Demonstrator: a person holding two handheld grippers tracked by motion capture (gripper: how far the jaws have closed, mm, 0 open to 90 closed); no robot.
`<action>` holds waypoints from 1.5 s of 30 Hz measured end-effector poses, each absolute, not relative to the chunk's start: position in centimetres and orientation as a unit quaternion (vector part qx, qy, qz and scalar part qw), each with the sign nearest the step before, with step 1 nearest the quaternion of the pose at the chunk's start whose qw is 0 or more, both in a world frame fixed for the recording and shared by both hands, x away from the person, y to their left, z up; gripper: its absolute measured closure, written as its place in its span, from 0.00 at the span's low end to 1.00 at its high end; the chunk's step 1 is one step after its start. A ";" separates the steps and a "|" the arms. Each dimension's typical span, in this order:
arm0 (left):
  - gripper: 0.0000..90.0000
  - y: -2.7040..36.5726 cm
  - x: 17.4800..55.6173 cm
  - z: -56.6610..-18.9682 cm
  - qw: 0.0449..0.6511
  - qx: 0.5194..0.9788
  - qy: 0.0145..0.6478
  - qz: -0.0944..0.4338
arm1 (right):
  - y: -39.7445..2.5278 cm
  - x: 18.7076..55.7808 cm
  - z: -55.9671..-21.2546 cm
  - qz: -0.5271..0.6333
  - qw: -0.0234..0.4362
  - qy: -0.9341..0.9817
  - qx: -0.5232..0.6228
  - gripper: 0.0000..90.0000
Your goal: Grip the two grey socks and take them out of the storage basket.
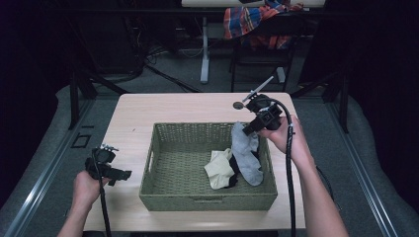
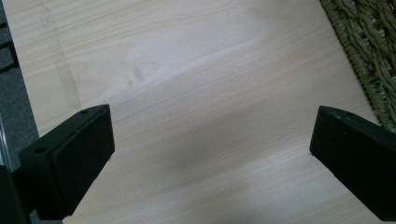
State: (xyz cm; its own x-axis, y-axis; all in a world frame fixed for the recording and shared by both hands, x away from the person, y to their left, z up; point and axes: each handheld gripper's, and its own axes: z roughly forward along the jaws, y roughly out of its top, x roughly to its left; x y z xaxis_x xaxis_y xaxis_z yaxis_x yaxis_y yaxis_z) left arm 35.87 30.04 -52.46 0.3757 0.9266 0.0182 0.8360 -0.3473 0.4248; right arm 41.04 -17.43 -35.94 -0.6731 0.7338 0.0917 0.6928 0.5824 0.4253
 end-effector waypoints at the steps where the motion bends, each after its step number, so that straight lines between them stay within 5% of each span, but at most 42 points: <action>1: 0.00 30.0 35.9 -52.5 0.176 0.811 0.544 0.129 | -17.6 41.0 -35.7 0.222 0.049 0.886 0.403 0.97; 26: 0.00 29.9 36.0 -52.4 0.178 0.813 0.540 0.127 | -24.1 40.0 -33.9 0.215 0.096 0.853 0.465 0.97; 45: 0.00 29.7 36.1 -52.3 0.180 0.814 0.537 0.128 | -29.1 40.5 -35.9 0.175 0.110 0.822 0.530 0.97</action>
